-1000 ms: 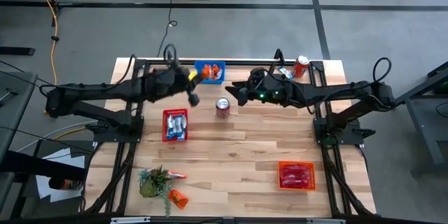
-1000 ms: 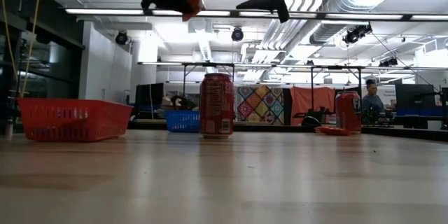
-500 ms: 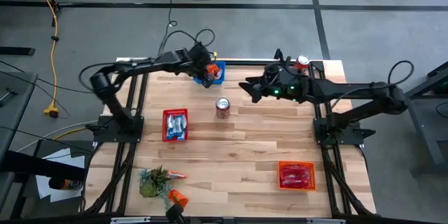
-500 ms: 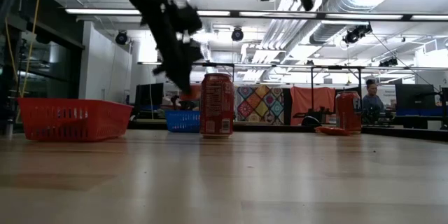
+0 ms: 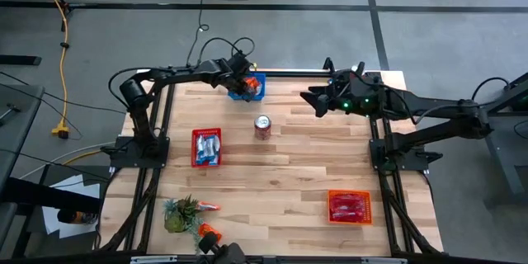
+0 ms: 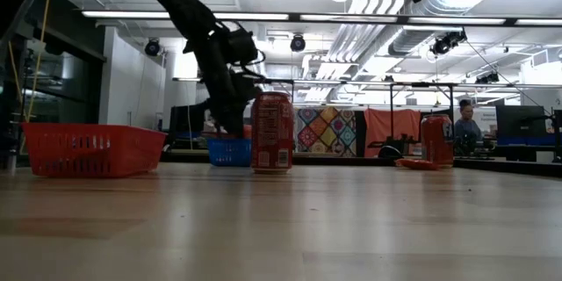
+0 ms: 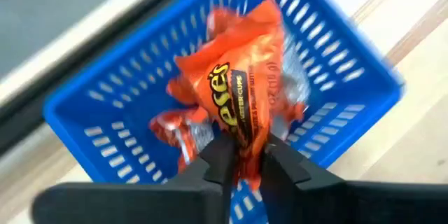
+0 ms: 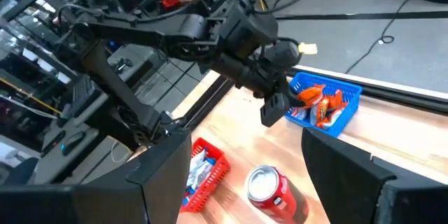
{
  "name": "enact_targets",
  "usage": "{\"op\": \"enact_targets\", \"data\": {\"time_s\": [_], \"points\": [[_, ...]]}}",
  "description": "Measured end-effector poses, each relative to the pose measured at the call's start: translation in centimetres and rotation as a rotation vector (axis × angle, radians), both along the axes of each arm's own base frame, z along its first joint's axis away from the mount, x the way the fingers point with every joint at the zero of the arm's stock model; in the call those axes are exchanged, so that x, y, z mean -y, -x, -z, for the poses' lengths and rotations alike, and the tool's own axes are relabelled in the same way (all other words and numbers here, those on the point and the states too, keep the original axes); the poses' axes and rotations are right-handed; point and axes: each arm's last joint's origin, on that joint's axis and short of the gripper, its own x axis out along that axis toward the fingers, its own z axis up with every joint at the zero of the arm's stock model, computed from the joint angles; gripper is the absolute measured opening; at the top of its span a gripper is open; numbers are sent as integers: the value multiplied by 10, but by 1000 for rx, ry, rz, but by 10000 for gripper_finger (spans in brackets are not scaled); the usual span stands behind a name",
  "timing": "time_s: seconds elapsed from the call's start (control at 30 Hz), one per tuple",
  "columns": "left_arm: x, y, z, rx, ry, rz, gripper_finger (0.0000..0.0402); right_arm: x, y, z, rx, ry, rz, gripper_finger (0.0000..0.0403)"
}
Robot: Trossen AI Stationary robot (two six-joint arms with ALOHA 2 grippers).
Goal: Sort candy
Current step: Put the orange chocolate into the blue bin
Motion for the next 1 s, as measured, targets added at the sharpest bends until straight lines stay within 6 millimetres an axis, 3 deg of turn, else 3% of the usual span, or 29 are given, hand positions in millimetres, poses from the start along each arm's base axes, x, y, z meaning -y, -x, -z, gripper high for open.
{"op": "enact_targets", "data": {"time_s": [0.33,0.53,0.63,0.8,1.0], "points": [[2,2,-45,81,-32,-44,147,-1,5,-1,-40,72,-32,266],[17,16,-81,232,67,-16,198,0,9,1,-88,103,-20,266],[40,23,-109,387,84,92,205,2,11,11,-187,85,49,266],[94,45,-145,664,-24,216,207,16,19,46,-505,-66,187,266],[145,75,-158,990,-71,270,207,64,19,92,-904,-213,331,266]]}}
